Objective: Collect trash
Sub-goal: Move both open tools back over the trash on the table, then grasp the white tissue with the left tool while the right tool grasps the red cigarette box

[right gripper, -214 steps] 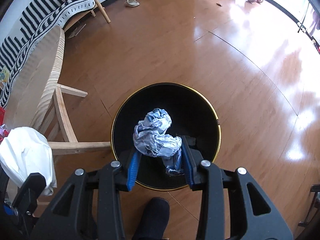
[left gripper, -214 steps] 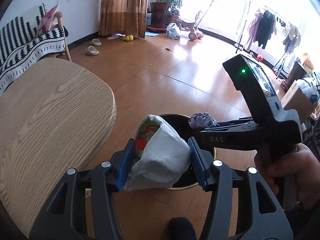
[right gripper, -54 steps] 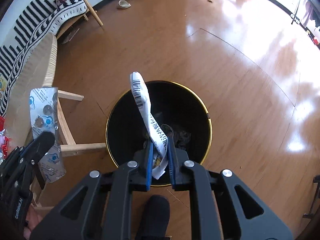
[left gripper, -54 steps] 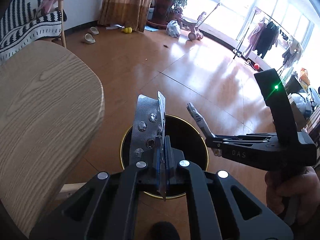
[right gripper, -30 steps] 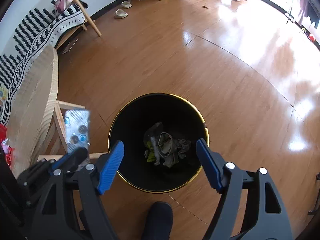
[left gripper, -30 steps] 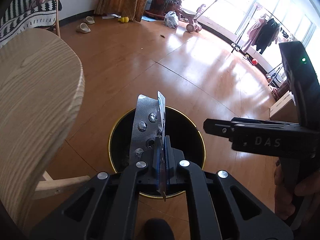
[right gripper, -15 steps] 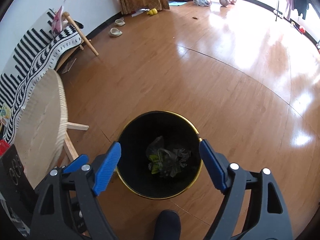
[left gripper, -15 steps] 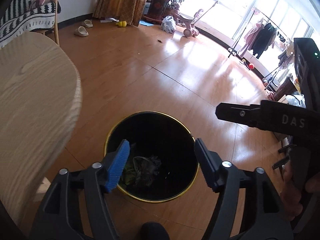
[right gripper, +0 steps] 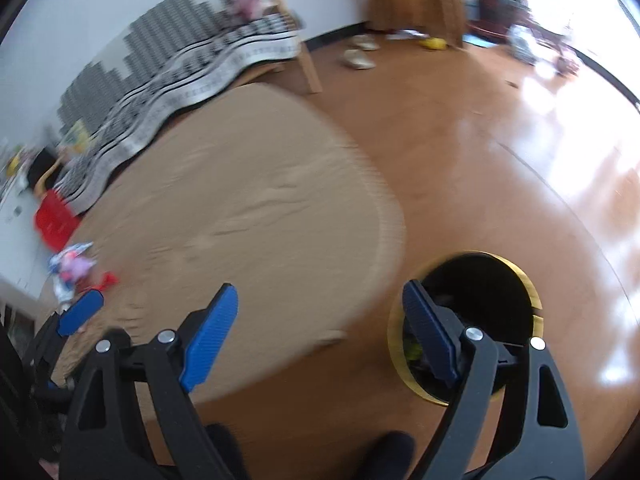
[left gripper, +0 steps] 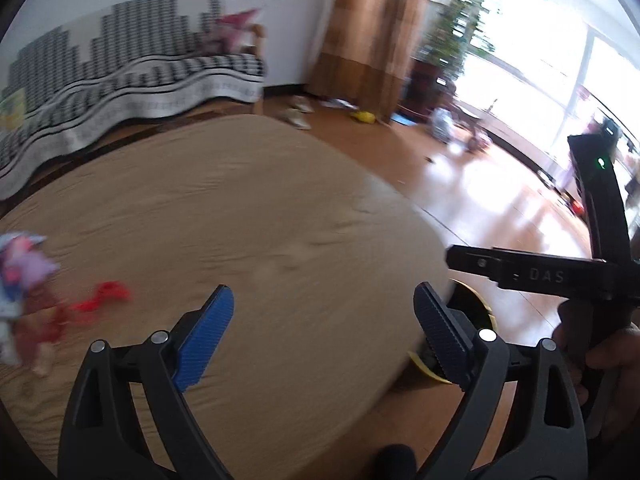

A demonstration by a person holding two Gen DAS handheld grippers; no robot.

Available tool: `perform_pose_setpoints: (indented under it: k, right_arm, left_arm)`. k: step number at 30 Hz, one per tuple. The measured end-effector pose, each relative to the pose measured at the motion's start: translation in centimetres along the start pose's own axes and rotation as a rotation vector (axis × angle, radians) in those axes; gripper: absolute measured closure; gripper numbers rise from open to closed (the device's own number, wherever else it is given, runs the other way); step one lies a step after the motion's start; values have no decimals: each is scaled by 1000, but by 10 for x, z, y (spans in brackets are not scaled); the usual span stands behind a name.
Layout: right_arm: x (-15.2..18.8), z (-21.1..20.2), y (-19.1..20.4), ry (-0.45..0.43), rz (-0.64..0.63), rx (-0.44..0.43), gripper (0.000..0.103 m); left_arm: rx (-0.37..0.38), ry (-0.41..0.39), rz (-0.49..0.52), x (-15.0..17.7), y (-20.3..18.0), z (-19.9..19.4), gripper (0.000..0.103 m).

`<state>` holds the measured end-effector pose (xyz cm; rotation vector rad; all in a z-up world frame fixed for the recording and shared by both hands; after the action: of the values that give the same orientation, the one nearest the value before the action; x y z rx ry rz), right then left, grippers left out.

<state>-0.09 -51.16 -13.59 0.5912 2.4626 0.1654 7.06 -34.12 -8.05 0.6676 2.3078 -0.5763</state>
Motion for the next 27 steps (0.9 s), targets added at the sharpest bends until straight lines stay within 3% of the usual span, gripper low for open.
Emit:
perform_pose_setpoints:
  k: [7,13,16,22,23,24,25,26,27]
  right_arm:
    - [-1,47,164,56,-225,-126,21]
    - [19,83,277,113,-384,-209,21]
    - [28,100,310,142,-424,-225,21]
    - [35,113,337,161,-454,-257,21]
    - [35,115,341,162,-455,-263,21]
    - [35,116,346,163,-457,-271,21]
    - [36,116,348,166,-458,-274,21]
    - [37,116,353,168,-460,-282,21]
    - [39,117,357,172,-462,-290,21]
  left_arm:
    - [-271,-56,-198,10,184,-62,14]
    - [-446,-33,-314,36,303,-85,14]
    - [-468,-8,-363,43,334,-82,14]
    - [-464,20,-414,42,369,-59,17]
    - [-466,23,-412,40,369,-52,19]
    - [-467,28,-411,41,373,-49,32]
    - [-462,40,-410,42,375,-46,53]
    - [-468,46,-407,44,375,-47,60]
    - [-483,44,-399,44,373,-50,77]
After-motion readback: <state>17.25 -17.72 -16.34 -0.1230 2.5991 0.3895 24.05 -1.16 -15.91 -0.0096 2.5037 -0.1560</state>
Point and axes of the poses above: each gripper's, at about its wrist camera, not at the fingertips, and z roughly the way its jaws point, y to its left, x to its underside, the point moved 10 cm from there along z, roughly the way its jaws point, and after that the axes turned 5 degrees about -z, right-handed, at the moved point
